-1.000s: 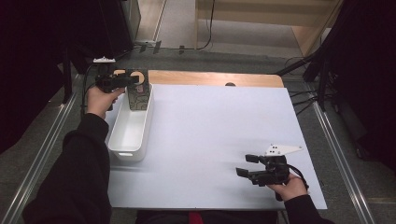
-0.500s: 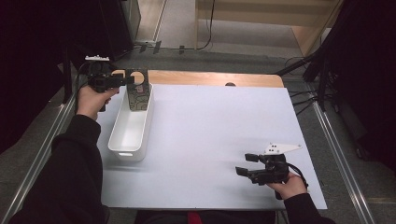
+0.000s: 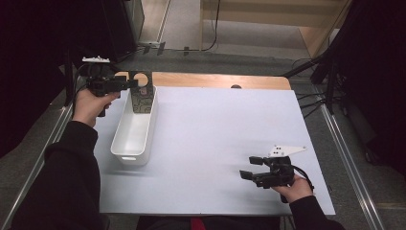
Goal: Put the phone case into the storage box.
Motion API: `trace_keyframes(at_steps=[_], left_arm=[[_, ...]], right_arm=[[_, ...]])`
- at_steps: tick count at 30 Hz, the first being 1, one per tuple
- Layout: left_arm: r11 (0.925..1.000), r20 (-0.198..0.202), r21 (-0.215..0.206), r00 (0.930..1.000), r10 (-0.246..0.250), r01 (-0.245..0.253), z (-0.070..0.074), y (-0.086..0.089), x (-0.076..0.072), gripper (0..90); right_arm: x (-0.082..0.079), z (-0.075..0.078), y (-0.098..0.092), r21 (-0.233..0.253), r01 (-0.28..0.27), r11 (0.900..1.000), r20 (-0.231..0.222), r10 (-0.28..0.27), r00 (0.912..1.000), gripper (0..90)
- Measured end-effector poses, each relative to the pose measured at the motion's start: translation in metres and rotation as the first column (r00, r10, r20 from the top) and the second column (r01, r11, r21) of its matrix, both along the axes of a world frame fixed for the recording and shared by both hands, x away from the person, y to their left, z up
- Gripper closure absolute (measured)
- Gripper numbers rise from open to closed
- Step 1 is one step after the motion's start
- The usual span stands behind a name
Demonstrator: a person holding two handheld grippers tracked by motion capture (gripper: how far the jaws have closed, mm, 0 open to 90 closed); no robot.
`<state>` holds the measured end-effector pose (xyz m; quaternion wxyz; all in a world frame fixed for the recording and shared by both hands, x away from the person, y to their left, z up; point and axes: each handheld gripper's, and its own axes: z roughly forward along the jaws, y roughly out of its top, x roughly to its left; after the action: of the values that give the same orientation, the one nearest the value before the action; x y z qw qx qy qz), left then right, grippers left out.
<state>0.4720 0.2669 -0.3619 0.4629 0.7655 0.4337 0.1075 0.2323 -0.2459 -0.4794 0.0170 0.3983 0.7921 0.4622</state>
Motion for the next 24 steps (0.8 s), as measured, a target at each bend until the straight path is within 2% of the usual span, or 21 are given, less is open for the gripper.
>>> trace_keyframes(at_steps=[5, 14, 24], left_arm=[[0.999, -0.013, -0.007, 0.999, -0.044, 0.043, 0.002, -0.006, -0.009, 29.8], [0.9962, 0.015, 0.011, 0.9962, -0.086, 0.086, 0.003, -0.017, -0.024, 29.8], [0.9916, 0.03, 0.005, 0.9912, -0.129, 0.129, 0.005, -0.027, -0.041, 29.8]], right_arm=[[0.002, 0.0, 0.002, -0.002, -0.004, 1.0, -0.003, 0.004, 1.0, 25.2], [0.005, 0.001, 0.003, -0.004, -0.011, 1.0, -0.002, 0.011, 0.9999, 25.1], [0.006, 0.002, 0.005, -0.004, -0.018, 1.0, -0.002, 0.018, 0.9998, 25.2]])
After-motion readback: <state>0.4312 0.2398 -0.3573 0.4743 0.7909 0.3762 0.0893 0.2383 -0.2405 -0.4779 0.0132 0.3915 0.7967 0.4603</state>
